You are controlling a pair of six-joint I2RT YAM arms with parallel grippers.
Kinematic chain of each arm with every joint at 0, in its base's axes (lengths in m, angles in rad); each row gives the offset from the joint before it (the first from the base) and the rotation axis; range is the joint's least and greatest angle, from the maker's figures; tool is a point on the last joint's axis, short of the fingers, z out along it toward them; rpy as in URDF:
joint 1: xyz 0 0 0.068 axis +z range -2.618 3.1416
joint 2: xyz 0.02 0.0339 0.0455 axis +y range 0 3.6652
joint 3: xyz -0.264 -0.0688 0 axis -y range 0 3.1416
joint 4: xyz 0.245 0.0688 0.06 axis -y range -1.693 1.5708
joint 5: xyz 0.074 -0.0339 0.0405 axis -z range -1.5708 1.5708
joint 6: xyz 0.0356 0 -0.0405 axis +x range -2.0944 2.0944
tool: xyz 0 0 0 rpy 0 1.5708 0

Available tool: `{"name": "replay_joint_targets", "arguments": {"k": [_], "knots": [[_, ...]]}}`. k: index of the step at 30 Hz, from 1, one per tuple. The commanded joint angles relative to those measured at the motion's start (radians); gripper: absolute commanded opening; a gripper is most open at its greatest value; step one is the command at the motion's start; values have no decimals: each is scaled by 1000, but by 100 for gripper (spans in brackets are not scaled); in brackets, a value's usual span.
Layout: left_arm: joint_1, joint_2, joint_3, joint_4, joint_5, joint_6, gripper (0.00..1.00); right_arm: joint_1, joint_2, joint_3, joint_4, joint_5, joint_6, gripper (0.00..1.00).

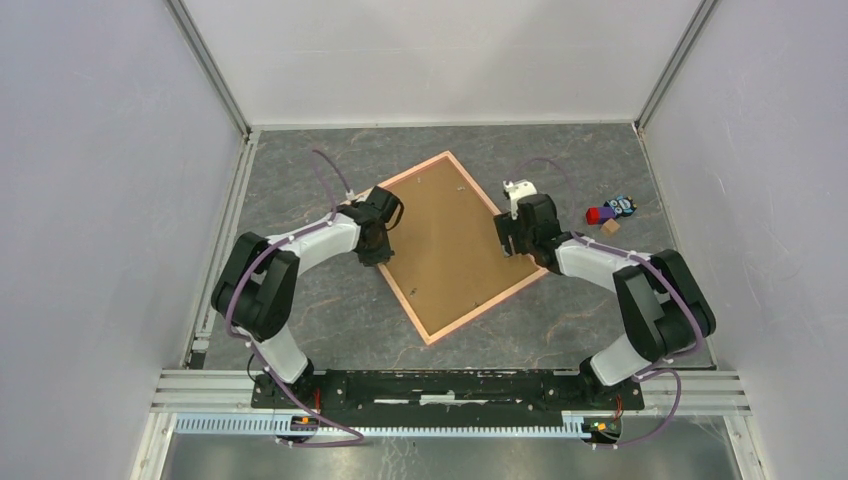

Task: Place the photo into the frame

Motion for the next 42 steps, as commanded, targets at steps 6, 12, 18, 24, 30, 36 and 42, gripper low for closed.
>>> {"name": "replay_joint_targets", "arguments": {"k": [6,12,18,24,30,36,42], "knots": [[-103,42,15,-117,-61,242,2,-58,50,16,92,-43,55,85],[-152,83,37,-137,-58,311,2,-57,91,43,116,-62,71,85],[-206,117,53,-108,-78,345,2,-56,156,113,147,-90,80,80],[-209,113,58,-98,-40,338,2,-40,249,225,84,-44,72,80],[-208,109,55,-98,-37,329,2,-10,318,339,51,5,115,80],[-208,111,52,-100,-38,328,2,10,380,424,53,-4,140,72],[-207,118,58,-100,-31,325,2,16,438,498,60,-12,145,65]]}}
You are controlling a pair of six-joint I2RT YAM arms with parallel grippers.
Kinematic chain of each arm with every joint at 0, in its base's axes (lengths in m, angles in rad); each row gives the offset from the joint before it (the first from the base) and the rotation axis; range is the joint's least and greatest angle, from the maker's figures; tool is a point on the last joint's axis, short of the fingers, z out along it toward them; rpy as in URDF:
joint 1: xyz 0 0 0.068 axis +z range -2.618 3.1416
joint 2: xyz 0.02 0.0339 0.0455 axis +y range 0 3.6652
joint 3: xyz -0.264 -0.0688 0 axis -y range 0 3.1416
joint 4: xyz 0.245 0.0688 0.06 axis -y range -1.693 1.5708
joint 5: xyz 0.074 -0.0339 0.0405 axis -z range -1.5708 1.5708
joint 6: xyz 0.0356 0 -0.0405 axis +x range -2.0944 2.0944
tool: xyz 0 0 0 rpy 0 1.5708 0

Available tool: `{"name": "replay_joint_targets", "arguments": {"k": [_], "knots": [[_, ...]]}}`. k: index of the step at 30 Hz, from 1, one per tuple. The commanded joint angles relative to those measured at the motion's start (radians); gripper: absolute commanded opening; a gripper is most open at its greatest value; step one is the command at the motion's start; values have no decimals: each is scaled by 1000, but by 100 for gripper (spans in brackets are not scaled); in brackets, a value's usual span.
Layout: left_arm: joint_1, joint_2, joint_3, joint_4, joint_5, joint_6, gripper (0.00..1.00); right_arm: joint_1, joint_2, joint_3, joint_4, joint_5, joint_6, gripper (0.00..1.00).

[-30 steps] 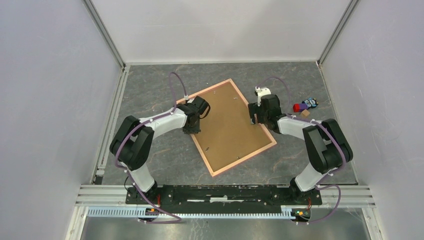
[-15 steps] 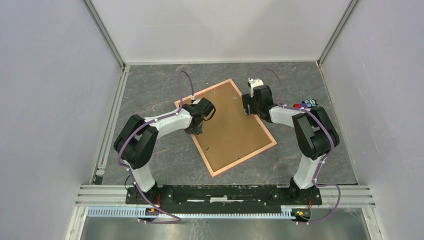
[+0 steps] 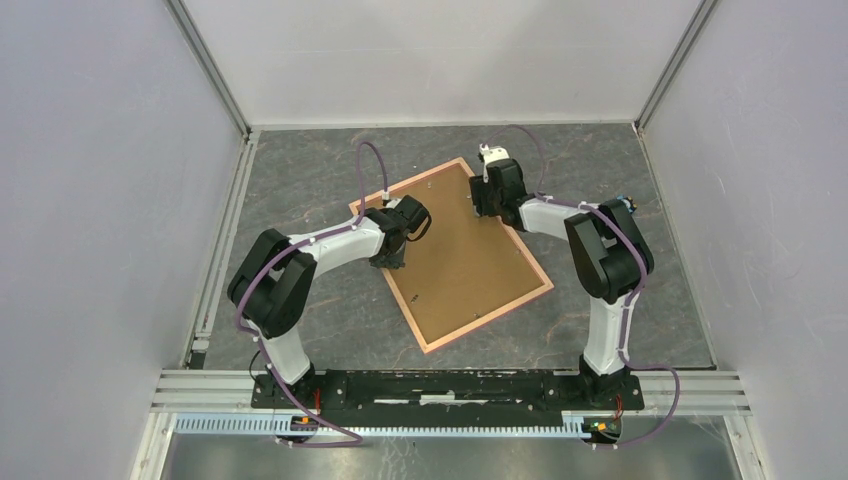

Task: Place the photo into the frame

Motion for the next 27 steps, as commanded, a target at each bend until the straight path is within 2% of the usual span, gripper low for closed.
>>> {"name": "replay_joint_targets", "arguments": {"k": [1,10,27], "knots": [[-35,51,-21,-23,154,95,2,7,56,98,-1,14,15,64],[-34,54,-20,-24,154,94,2,15,124,180,-39,54,6,60],[-34,56,-20,-24,154,92,2,34,194,251,-89,122,20,60]]}}
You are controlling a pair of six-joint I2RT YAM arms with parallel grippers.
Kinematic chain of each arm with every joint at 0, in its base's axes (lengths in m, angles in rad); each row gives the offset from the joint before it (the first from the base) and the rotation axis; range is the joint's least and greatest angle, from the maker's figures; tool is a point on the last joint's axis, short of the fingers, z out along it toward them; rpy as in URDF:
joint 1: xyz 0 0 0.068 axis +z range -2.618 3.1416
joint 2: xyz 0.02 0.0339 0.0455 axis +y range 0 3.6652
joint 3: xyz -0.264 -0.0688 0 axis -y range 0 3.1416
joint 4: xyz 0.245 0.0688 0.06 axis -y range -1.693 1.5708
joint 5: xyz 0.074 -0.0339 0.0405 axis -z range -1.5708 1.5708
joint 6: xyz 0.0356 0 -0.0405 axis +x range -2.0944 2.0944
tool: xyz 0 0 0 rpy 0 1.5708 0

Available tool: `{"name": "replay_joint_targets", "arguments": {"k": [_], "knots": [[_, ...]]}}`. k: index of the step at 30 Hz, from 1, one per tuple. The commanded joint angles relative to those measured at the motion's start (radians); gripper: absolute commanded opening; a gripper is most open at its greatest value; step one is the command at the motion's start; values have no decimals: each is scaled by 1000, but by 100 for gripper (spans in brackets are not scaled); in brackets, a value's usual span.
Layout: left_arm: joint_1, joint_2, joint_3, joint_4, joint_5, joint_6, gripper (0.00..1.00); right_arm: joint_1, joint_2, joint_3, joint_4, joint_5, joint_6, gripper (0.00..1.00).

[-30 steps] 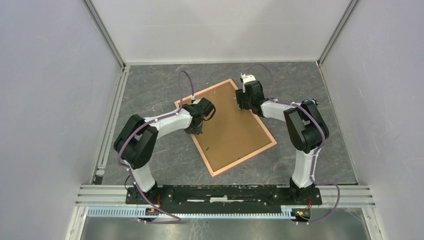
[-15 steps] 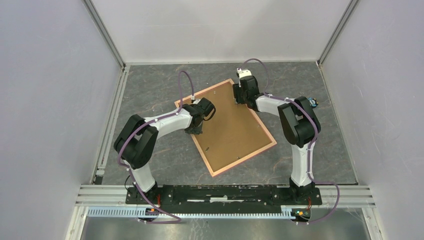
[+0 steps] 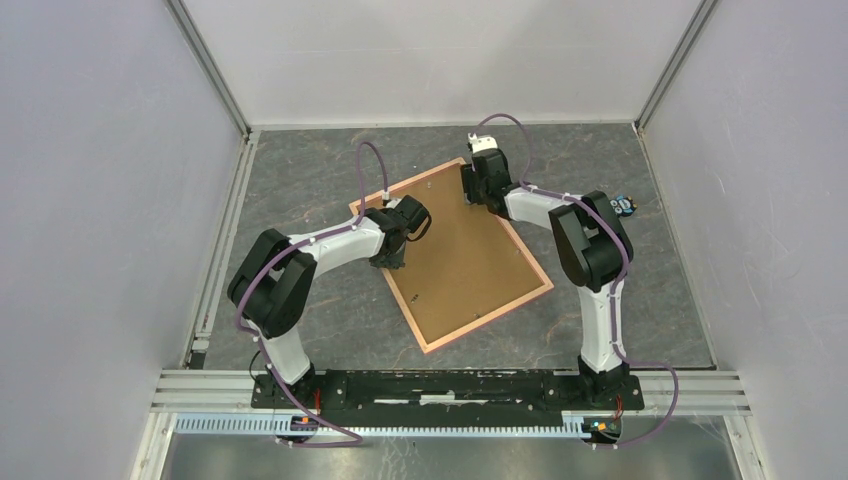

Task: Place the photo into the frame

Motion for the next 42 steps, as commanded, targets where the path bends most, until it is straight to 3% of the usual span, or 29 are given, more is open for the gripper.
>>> {"name": "replay_joint_targets", "arguments": {"k": [1,9,16,21,33,38,42], "knots": [[-34,56,-20,-24,154,92,2,8,48,45,-57,54,9,60],[-34,55,-20,-24,152,92,2,10,51,62,-114,82,18,48],[-34,48,-22,-24,148,92,2,12,27,39,-106,96,22,45],[-33,49,-19,-26,151,92,2,19,41,63,-139,98,32,33],[-32,55,-17,-27,138,89,2,40,21,65,-172,98,20,22],[-21,50,-10,-37,110,68,4,41,-3,72,-164,75,-8,30],[4,38,21,-93,39,23,13,36,-53,27,-133,67,-39,49]]}}
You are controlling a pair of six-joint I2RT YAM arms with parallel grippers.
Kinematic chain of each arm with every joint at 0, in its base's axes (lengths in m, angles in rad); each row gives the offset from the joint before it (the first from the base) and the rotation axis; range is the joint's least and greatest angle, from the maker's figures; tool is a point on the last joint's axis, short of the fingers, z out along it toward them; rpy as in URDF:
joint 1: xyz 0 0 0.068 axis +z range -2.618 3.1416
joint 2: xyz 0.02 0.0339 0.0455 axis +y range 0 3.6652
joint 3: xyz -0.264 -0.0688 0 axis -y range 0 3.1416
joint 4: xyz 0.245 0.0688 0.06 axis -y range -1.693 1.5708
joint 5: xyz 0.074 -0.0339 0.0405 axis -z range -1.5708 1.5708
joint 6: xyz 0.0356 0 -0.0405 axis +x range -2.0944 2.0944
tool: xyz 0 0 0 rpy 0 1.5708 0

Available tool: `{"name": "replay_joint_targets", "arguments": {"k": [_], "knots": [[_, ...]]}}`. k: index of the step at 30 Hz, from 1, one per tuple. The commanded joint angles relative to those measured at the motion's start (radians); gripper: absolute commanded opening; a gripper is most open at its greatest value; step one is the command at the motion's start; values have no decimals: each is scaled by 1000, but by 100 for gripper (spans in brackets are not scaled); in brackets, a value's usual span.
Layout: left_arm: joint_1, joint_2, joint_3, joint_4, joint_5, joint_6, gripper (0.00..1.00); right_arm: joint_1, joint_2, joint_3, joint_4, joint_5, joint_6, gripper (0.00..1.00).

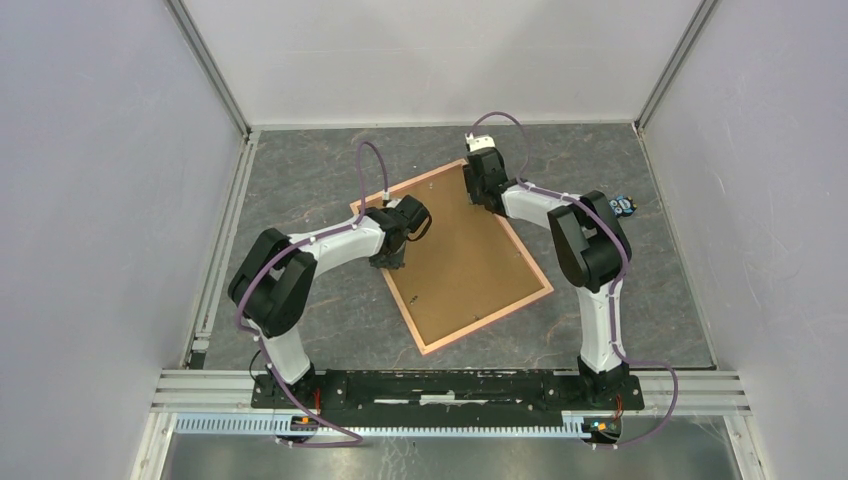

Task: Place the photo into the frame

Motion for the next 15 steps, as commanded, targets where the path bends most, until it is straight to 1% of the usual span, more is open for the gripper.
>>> {"name": "replay_joint_targets", "arguments": {"k": [1,3,4,6,7,10,11,13,15], "knots": [[10,32,30,-117,17,3,17,10,-85,-48,-33,-25,-41,52],[17,6,52,-164,-4,-29,22,4,-116,-91,-2,-40,-47,54],[18,-22,54,-181,-6,-52,27,0,-137,-113,17,-51,-50,55],[17,-75,50,-205,8,-99,37,-4,-185,-172,70,-57,-57,57],[15,-103,46,-220,25,-135,46,-7,-211,-210,95,-57,-61,58],[16,-184,5,-234,110,-257,60,-21,-307,-344,177,-75,-72,61],[15,-208,-16,-226,147,-301,63,-27,-344,-390,212,-85,-77,63],[10,-263,-73,-194,230,-399,65,-43,-414,-493,268,-94,-78,67],[-16,-321,-131,-169,237,-518,66,-66,-470,-575,323,-117,-52,72]]}}
